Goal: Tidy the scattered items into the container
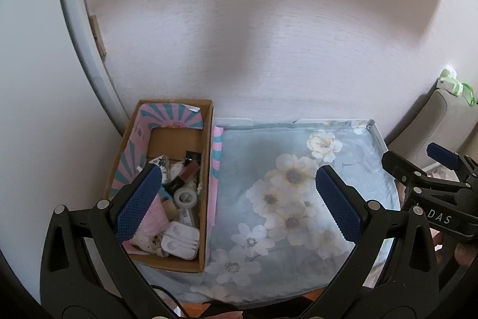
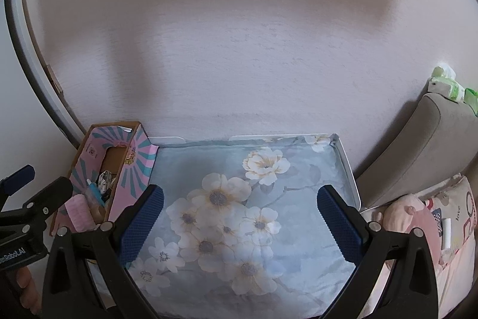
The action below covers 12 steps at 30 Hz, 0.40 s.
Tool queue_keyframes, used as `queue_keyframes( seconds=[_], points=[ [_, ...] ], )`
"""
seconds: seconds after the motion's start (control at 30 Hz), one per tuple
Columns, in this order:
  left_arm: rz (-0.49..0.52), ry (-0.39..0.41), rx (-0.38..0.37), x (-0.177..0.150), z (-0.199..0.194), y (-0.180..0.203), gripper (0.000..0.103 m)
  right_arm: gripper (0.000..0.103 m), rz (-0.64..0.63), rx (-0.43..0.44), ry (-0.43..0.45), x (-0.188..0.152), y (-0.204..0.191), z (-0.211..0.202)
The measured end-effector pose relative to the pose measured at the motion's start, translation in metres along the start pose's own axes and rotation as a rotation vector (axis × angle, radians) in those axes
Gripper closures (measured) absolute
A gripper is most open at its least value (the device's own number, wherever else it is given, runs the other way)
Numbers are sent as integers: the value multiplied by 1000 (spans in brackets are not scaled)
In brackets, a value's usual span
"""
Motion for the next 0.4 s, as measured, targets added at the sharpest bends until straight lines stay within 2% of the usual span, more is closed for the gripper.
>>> queue_keyframes(
  seconds=[0.4],
  points=[
    [-22, 35, 5, 0, -4, -6, 0, 1, -1, 0, 2, -2, -4, -3]
  ],
)
Point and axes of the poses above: each gripper's, at about its wrist camera, not at the fingertips, and z roughly the way its jaws point, y to its right, x to its top, the point moved 2 cm from there along z, roughly the way its jaws point
